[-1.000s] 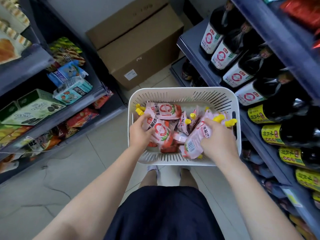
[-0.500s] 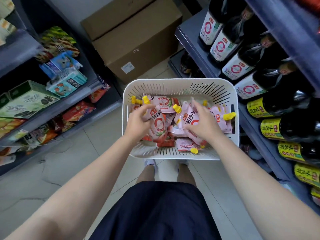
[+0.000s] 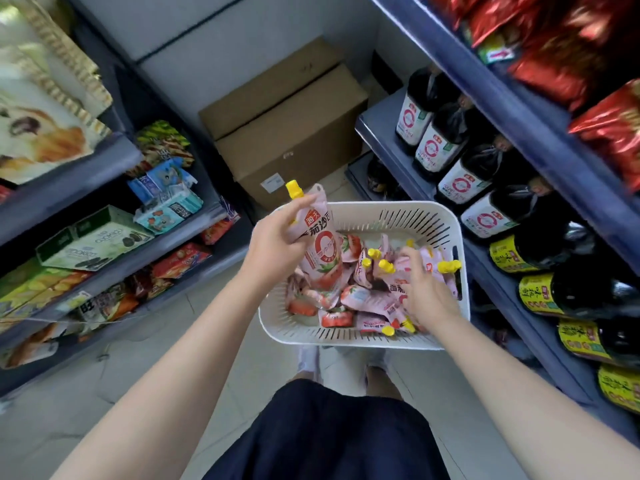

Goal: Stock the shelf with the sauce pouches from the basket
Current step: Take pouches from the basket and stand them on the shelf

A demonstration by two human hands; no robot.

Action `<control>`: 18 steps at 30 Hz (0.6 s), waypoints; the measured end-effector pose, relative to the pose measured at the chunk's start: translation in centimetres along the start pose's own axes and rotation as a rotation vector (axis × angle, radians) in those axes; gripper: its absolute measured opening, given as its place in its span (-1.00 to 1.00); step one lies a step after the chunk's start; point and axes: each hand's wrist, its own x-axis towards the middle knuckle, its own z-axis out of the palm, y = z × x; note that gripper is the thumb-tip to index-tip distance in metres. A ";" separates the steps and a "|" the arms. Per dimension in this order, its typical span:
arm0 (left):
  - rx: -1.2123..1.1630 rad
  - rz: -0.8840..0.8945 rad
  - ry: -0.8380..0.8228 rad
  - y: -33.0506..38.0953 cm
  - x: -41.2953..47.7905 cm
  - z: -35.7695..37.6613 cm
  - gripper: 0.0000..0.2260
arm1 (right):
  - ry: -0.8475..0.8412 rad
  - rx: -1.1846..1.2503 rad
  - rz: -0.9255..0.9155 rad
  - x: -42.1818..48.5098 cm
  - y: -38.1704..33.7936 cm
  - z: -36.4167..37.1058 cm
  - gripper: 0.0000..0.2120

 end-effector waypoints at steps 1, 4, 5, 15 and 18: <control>-0.031 0.028 0.020 1.1 -0.1 -0.8 -0.43 | 0.068 0.056 0.019 -0.8 0.0 -1.2 -0.31; -0.149 0.143 0.020 5.2 -0.3 -3.5 -0.42 | 0.324 0.266 -0.016 -3.9 -1.2 -6.1 -0.40; -0.172 0.203 0.004 7.2 -0.4 -4.2 -0.41 | 0.405 0.302 -0.055 -5.4 -1.9 -8.0 -0.42; -0.484 0.755 -0.299 29.1 -4.0 -6.2 -0.46 | 1.206 0.542 -0.050 -21.5 -4.1 -23.3 -0.69; -0.515 0.857 -0.446 35.0 -6.3 -3.4 -0.41 | 1.380 0.572 -0.009 -27.9 -0.5 -26.7 -0.81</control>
